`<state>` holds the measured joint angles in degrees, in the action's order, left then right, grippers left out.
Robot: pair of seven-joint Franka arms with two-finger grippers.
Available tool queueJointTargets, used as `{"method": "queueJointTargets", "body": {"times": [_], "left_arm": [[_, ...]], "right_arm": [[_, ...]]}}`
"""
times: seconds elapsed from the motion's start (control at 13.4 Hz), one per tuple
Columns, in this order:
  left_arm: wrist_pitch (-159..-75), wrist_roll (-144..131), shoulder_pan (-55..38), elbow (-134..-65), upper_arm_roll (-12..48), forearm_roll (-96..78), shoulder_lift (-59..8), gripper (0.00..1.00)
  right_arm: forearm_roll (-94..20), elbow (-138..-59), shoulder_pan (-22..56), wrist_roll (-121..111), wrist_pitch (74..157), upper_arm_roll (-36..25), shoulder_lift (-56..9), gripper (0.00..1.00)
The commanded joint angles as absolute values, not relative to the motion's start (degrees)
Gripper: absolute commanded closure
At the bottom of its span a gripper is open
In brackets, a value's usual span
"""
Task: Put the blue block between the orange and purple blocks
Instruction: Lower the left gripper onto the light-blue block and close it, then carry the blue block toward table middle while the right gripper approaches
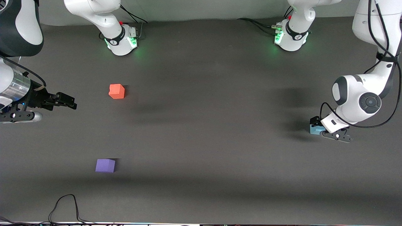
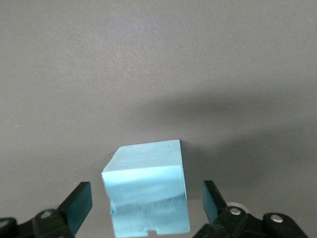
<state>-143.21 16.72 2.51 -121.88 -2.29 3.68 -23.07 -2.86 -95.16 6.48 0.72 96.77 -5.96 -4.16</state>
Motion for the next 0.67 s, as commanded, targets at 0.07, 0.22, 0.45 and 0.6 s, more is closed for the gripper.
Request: {"method": "queueJointTargets", "body": {"times": [0.07, 0.22, 0.45, 0.6], "left_arm": [[-144.23, 16.79, 2.64, -122.26, -2.20, 4.13, -23.82, 0.00], [-143.79, 16.87, 2.64, -122.26, -2.11, 4.13, -23.99, 0.29], [-143.35, 16.96, 2.81, -122.08, -2.11, 4.13, -23.99, 0.66], [-142.48, 17.14, 2.81, -121.73, -2.11, 4.13, -23.65, 0.66]], "right_arm": [[-1.85, -94.04, 6.59, 0.62, 96.06, -6.15, -4.57, 0.00], [-1.76, -93.87, 6.50, 0.62, 96.33, -6.15, -4.83, 0.00], [-1.76, -93.87, 6.50, 0.70, 96.33, -6.15, -4.75, 0.00], [-1.76, -92.47, 6.68, 0.79, 96.15, -6.06, -5.27, 0.00]]}}
